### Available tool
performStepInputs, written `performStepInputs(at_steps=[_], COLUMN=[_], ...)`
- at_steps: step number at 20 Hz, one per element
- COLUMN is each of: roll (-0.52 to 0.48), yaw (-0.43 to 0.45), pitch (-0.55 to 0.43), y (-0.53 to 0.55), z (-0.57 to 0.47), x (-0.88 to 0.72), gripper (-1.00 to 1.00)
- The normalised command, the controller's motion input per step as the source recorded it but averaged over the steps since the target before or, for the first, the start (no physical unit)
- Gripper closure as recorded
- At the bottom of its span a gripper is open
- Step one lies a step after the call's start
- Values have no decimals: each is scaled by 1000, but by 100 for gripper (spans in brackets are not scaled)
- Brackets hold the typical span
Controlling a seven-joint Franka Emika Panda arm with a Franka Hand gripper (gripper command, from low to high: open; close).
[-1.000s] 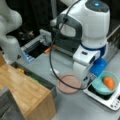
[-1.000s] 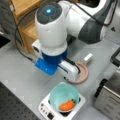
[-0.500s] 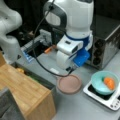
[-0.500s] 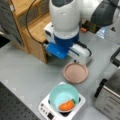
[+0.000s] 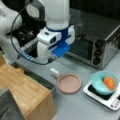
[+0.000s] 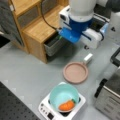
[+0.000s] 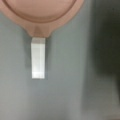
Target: Pick up the pan. Place the pan on the table. Pick up the bowl. Place the bowl on the stove.
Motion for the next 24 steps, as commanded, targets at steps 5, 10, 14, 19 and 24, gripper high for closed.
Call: performStepInputs(at_steps=[5, 10, 14, 19, 24], roll=[82, 83, 101, 119, 171], yaw=[-244, -118, -115, -105, -65], pitch=[-221, -166, -141, -141, -184], y=[222, 253, 211, 68, -116], z=[-202, -278, -334, -292, -325], x=[-165, -166, -182, -206, -304], gripper=[-100, -100, -100, -100, -100])
